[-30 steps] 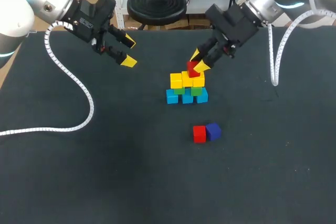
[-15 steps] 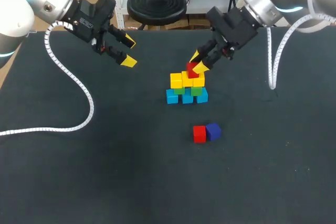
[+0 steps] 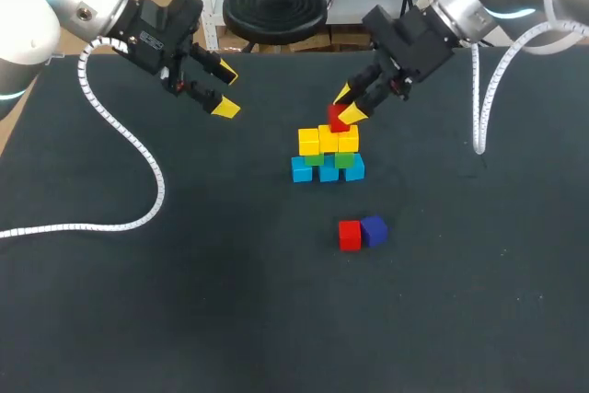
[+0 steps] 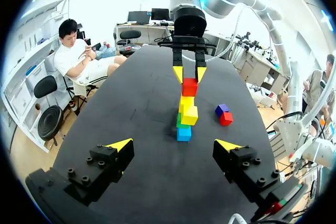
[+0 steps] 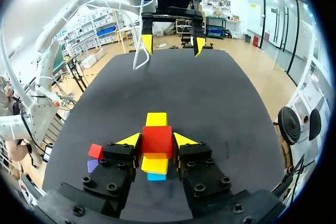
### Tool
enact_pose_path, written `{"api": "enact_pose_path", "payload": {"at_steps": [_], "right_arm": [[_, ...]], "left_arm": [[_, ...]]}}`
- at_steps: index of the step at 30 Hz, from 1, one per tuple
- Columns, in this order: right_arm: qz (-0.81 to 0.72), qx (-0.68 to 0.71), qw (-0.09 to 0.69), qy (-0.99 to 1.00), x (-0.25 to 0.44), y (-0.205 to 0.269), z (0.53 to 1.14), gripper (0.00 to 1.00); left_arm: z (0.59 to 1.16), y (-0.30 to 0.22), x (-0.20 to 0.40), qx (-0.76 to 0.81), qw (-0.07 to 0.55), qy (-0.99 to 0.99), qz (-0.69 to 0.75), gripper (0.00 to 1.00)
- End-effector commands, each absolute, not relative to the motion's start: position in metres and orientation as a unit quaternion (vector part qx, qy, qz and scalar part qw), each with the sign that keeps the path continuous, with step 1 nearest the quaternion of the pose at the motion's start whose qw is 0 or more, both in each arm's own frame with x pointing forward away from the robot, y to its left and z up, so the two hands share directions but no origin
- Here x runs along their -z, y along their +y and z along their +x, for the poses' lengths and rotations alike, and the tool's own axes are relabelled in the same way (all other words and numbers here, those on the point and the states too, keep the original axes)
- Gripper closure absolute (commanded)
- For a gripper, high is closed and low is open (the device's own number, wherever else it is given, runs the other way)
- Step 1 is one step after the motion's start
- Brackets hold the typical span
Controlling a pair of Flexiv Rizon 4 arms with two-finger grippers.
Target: Place the blue cubes, place green cubes on the blue cubes, place the yellow cubes on the green cubes, then place the red cubes on the yellow cubes, and place purple cube on the red cubes.
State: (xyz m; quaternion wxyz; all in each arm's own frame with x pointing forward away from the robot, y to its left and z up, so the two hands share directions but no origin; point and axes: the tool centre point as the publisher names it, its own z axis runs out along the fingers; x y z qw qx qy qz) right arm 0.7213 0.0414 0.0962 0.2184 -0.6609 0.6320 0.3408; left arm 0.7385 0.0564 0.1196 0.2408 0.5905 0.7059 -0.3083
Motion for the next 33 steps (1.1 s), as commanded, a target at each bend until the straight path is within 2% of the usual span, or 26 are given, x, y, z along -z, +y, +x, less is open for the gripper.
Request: {"api": "enact_pose_path", "payload": {"at_steps": [1,33], "right_arm": [[-0.658,-0.324,0.224,0.642,-0.102,0.038,0.709,1.0],[-0.647,-0.324,0.213,0.656,-0.091,0.041,0.712,1.0]], "left_arm": [[0.739,0.057,-0.12,0.308,0.241,0.705,0.591,0.0],[0.739,0.057,-0.12,0.308,0.241,0.705,0.591,0.0]]}}
